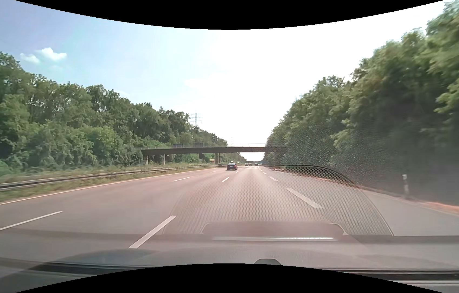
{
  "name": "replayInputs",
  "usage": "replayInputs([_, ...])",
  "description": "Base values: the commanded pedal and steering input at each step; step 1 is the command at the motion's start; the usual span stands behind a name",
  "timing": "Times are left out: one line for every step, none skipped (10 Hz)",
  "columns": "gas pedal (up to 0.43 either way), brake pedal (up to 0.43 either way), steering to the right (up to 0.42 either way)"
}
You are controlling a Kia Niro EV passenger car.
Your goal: Follow the waypoints while adhering to traffic rules and regulations
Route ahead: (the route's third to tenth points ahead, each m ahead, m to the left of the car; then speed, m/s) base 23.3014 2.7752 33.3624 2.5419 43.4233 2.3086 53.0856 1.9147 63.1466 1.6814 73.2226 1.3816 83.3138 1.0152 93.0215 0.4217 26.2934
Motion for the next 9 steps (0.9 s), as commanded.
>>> replayInputs([0.26,0.0,0.001])
replayInputs([0.26,0.0,0.001])
replayInputs([0.26,0.0,0.001])
replayInputs([0.26,0.0,0.001])
replayInputs([0.26,0.0,0.0])
replayInputs([0.26,0.0,0.0])
replayInputs([0.26,0.0,0.0])
replayInputs([0.26,0.0,0.0])
replayInputs([0.26,0.0,0.0])
